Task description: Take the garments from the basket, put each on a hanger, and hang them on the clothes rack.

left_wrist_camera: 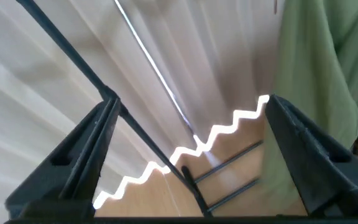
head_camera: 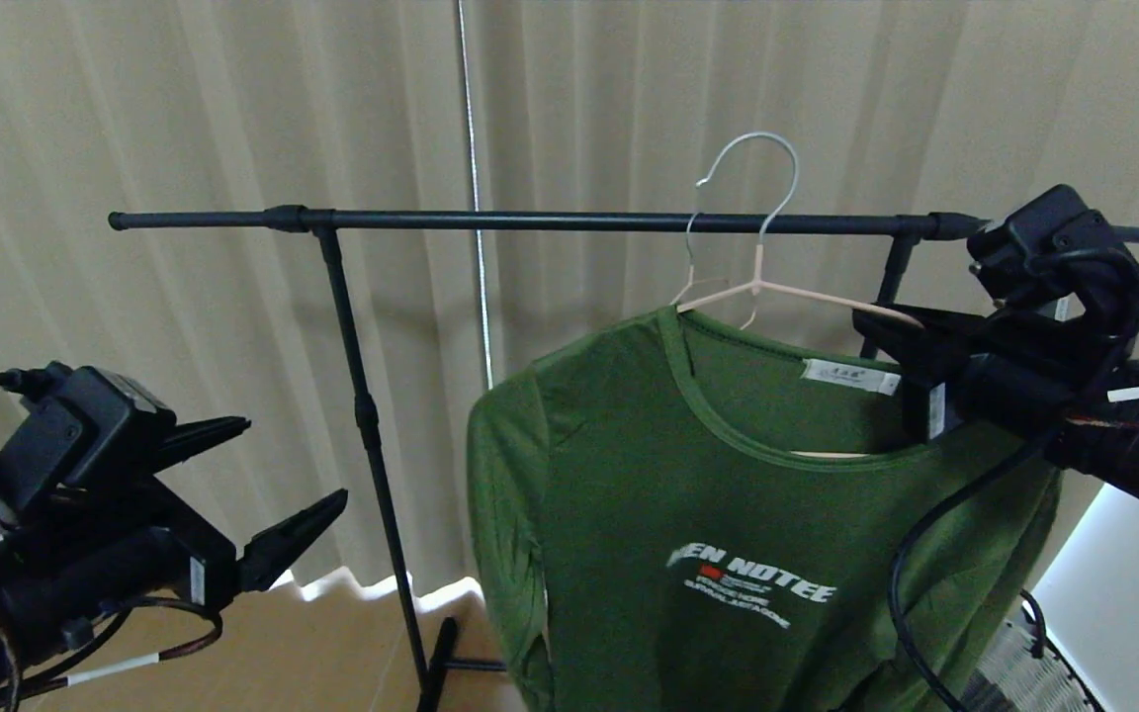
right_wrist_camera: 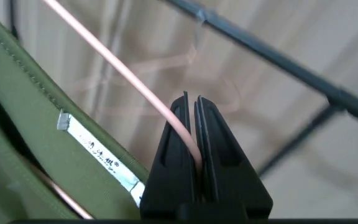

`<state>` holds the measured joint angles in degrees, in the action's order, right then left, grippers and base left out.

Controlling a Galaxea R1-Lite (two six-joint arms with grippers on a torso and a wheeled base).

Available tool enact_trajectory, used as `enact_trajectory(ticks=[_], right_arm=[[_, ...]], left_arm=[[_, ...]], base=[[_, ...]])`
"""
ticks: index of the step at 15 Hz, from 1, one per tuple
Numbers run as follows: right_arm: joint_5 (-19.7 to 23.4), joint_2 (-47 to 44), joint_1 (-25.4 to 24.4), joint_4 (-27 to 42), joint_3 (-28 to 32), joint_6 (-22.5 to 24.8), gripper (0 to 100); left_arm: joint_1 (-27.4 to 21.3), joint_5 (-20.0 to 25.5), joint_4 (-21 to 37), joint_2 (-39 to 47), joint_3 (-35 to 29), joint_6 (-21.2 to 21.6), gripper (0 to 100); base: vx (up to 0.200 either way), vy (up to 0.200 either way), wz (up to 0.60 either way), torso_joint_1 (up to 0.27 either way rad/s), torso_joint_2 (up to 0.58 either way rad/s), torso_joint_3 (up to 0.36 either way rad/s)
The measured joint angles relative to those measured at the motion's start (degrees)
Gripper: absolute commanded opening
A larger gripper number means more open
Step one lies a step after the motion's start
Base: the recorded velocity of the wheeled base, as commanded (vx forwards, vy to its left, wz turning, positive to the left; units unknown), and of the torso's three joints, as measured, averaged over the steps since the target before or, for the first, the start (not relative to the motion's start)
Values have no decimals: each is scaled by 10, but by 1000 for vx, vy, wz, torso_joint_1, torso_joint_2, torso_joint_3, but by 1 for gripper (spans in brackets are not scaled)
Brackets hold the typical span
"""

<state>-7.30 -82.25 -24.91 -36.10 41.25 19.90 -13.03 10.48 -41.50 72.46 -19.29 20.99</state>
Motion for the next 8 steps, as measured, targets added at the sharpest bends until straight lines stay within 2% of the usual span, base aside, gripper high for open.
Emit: enact_trajectory(ticks=[2, 4, 8], right_arm=[[-30, 5, 13, 23, -4, 3, 0], [-62, 9, 17, 28, -15, 3, 0], [-72, 12, 37, 51, -17, 3, 0]], left_arm=[[1, -1, 0, -22, 26, -23, 100], [0, 1, -1, -52, 64, -26, 100], [4, 2, -5, -85, 75, -27, 100]], base=[[0, 0, 0, 0, 0, 0], [0, 0, 0, 0, 0, 0], [0, 0, 0, 0, 0, 0]])
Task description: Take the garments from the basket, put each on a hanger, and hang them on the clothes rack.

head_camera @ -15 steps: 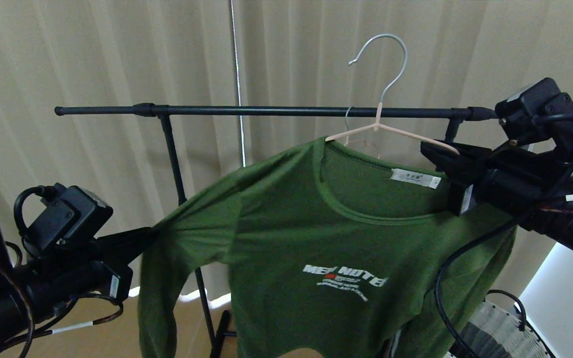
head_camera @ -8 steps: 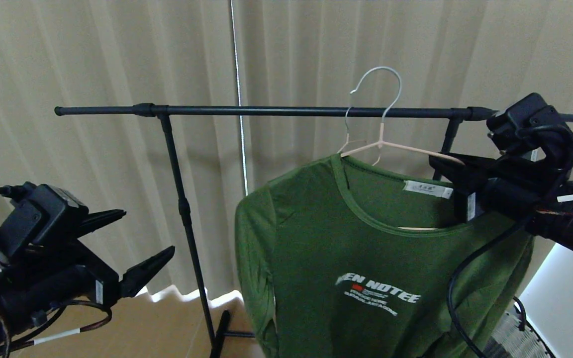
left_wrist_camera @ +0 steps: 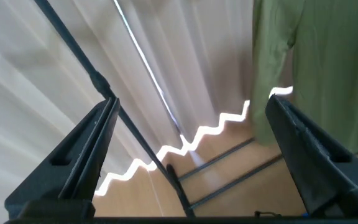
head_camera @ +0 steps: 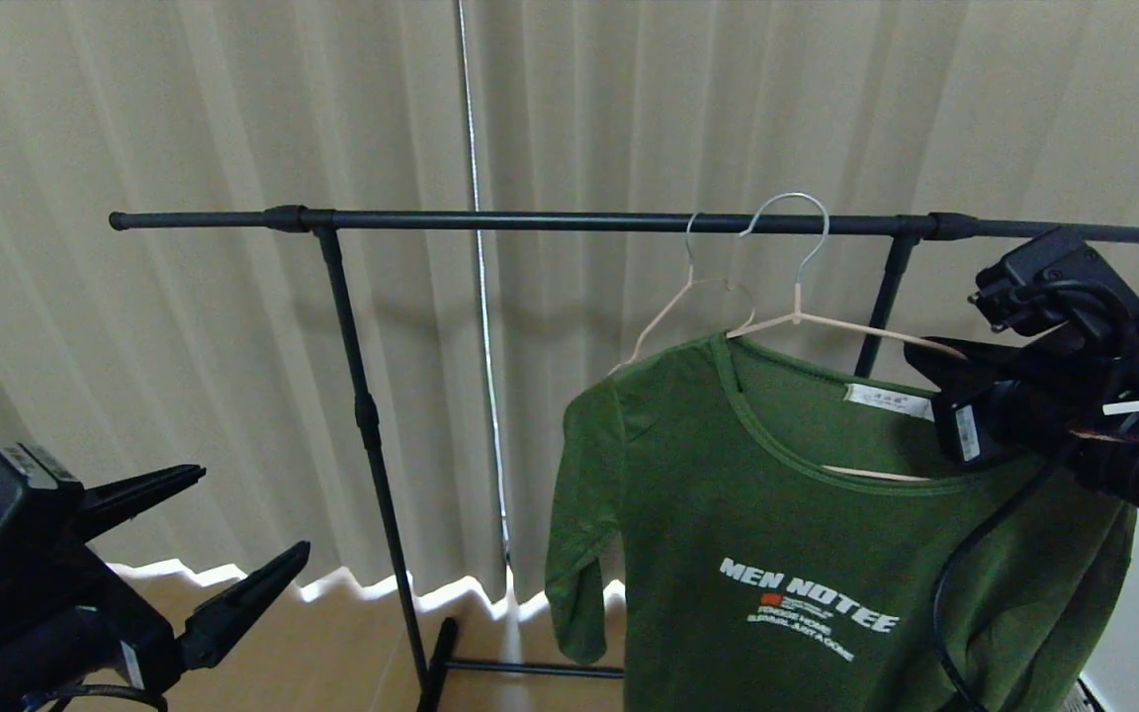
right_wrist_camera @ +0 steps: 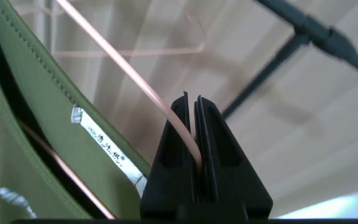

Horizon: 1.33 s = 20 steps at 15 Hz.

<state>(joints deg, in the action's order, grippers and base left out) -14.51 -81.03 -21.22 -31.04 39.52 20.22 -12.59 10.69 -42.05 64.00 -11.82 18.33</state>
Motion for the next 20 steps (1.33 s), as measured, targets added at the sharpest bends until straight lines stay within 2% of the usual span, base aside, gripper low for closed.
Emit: enact_trajectory(ticks=[2, 12, 17, 20], right_arm=[[-2, 2, 9, 1, 4, 0, 0], [0, 41, 11, 29, -6, 0, 0], [-2, 43, 11, 34, -2, 0, 0], [-35, 35, 11, 122, 38, -11, 0]], left_arm=[[16, 0, -1, -5, -15, -4, 100], [25, -1, 1, -9, -16, -4, 100], [25, -1, 0, -10, -7, 0, 100], [25, 0, 0, -9, -2, 2, 100]], base=[[0, 0, 0, 0, 0, 0], [0, 200, 0, 2, 1, 1], [0, 0, 0, 0, 0, 0], [0, 0, 0, 0, 0, 0]])
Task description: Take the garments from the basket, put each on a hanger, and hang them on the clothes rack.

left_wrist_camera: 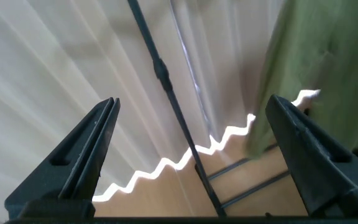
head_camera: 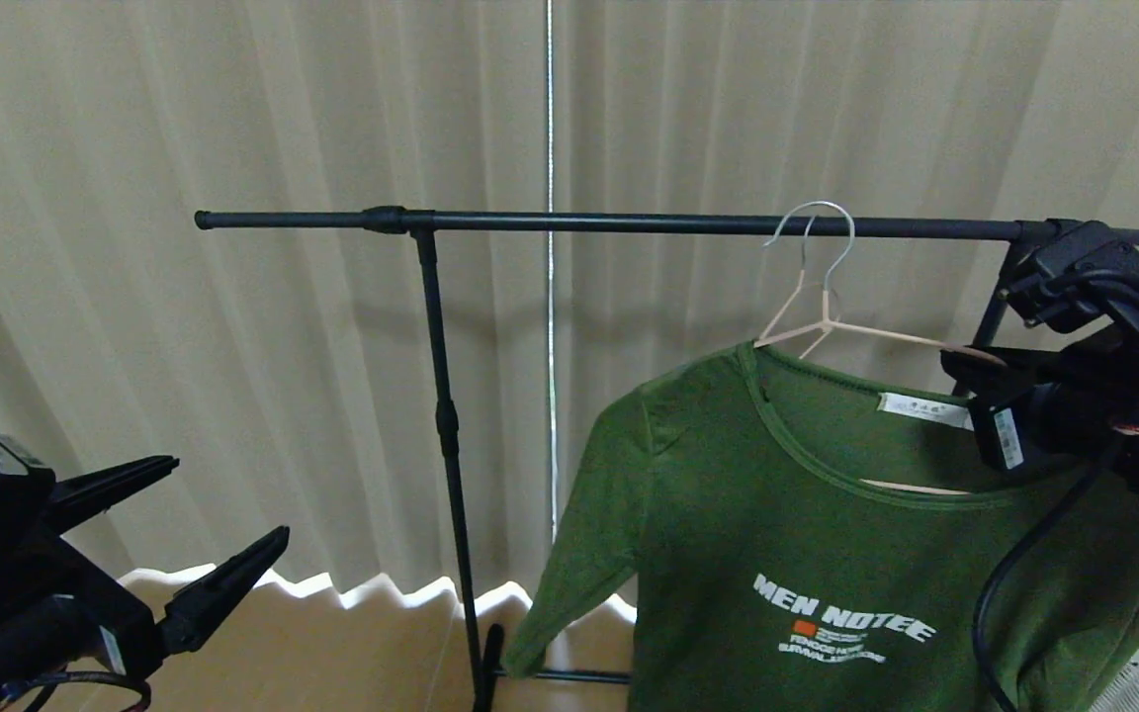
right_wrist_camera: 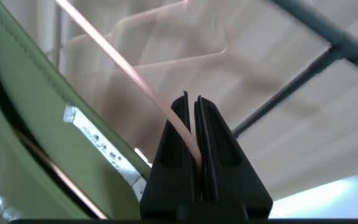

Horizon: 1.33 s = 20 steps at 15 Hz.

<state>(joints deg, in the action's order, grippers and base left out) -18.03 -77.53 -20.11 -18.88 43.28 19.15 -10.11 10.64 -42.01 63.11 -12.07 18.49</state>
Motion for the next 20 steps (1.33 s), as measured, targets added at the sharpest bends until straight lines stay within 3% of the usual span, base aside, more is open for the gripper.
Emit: enact_trajectory(ticks=[2, 4, 7, 13, 20], right_arm=[[-11, -15, 2, 37, 32, -38, 0], [-52, -37, 0, 75, 51, -80, 0], [-82, -60, -10, 74, 65, -110, 0], [-92, -71, -34, 71, 77, -119, 0], [-92, -77, -44, 72, 80, -118, 0]], left_arm=[[0, 0, -1, 0, 1, 1, 100], [0, 0, 0, 0, 2, 2, 100], [0, 0, -1, 0, -1, 2, 100], [1, -2, 0, 14, -6, -1, 100], [1, -2, 0, 27, -7, -1, 100]], base=[[0, 0, 0, 0, 0, 0], [0, 0, 0, 0, 0, 0], [0, 0, 0, 0, 0, 0], [0, 0, 0, 0, 0, 0], [200, 0, 0, 4, 1, 3]])
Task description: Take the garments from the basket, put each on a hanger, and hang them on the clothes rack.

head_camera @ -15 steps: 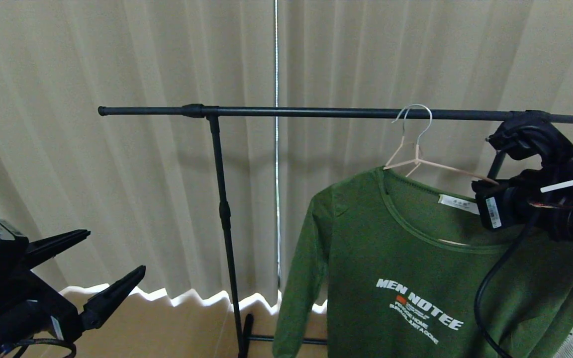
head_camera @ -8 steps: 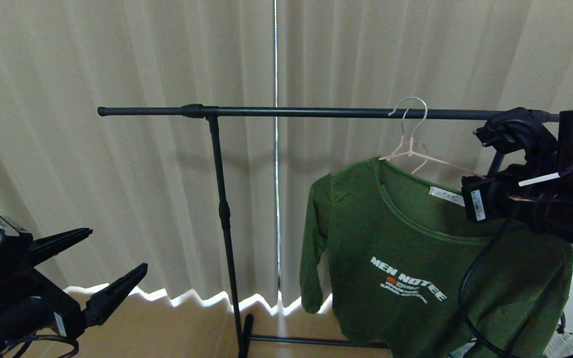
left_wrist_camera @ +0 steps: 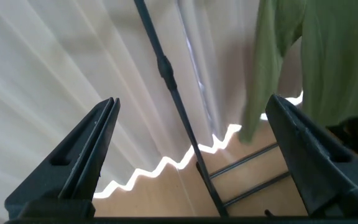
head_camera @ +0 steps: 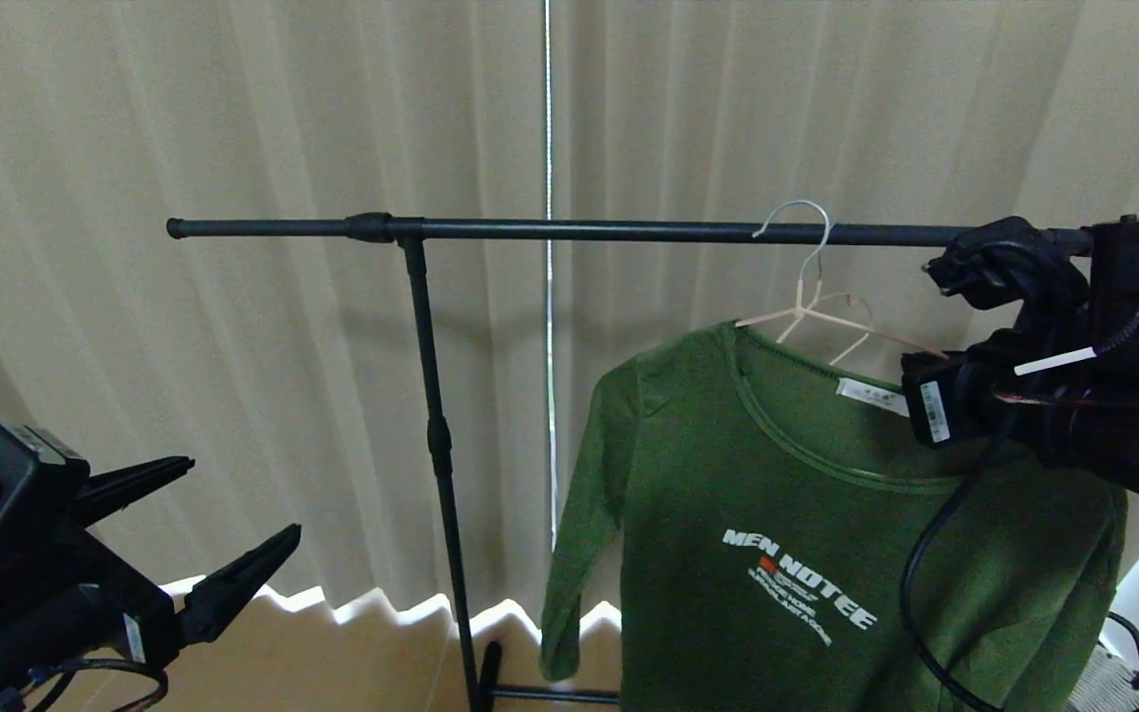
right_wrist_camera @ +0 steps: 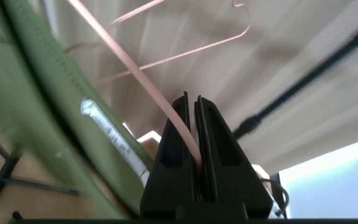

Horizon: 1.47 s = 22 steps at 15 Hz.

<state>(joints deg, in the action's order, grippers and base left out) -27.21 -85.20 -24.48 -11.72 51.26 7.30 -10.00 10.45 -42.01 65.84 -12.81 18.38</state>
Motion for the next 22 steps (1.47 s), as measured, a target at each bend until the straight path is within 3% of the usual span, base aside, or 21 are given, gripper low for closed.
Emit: enact_trajectory(ticks=[4, 16, 22], right_arm=[[0, 0, -8, 0, 0, 0, 0], [-75, -71, -17, 1, 88, 5, 0], [-121, -148, -56, 1, 140, 10, 0]], left_arm=[[0, 0, -1, 0, 2, 3, 100], [-5, 0, -1, -6, 7, 4, 100], [-17, 1, 0, -7, 12, 4, 100]], base=[[200, 0, 0, 4, 2, 5], [0, 0, 0, 0, 0, 0], [0, 0, 0, 0, 0, 0]])
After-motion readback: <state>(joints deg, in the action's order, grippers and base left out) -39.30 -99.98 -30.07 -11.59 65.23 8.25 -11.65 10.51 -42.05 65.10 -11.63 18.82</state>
